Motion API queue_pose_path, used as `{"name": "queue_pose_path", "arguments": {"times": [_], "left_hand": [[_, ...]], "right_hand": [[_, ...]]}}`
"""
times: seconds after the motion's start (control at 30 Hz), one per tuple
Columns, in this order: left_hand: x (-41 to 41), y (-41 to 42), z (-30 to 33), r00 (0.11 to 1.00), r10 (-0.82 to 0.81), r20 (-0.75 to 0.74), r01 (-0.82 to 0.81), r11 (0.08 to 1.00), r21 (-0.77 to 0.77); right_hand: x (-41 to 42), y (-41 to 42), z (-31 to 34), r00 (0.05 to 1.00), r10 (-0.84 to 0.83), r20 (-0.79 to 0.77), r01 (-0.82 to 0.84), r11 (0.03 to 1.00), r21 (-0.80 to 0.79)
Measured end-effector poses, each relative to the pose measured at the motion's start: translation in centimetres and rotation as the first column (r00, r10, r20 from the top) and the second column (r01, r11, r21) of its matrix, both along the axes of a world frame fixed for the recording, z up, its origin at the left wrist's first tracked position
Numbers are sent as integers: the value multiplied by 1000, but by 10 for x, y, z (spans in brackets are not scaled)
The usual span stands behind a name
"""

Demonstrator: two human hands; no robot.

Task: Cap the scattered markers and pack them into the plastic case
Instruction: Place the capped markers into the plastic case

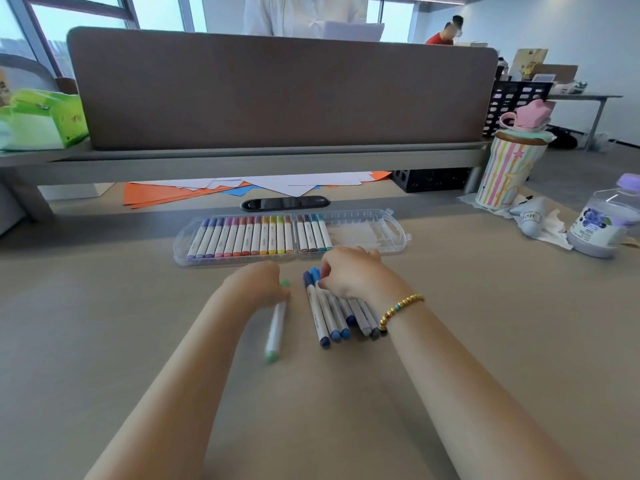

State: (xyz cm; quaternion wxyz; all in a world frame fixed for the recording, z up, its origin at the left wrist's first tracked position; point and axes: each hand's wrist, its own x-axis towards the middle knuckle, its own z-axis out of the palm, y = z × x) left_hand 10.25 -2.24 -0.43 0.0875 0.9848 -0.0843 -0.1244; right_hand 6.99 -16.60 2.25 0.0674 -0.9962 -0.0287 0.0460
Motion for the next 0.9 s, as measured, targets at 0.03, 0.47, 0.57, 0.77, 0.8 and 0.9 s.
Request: {"name": "queue_pose_path", "arguments": {"times": [0.03,0.47,0.57,0.77,0.8,0.9], "left_hand": [[0,2,-1,1000,9,12,-9,1000,21],[12,27,23,970,234,-71,-236,818,-525],[14,24,28,960,242,-139,-273,713,-646],[30,15,33,966,218,-140,-253,680,-688],[36,13,35,969,211,-127,-238,669,-704],[55,5,45,976,168,-136,-212,620,-756]], "right_hand": [[-1,1,0,1000,0,9,0,1000,-4],[-8,29,-18,996,44,75,-34,990,-138],[-9,29,-16,996,46,79,-36,991,-130],[2,24,-3,995,12,-104,-10,1000,21],[8,19,3,987,-8,-161,29,991,129],[27,-7,21,977,-8,-215,80,941,329]]}}
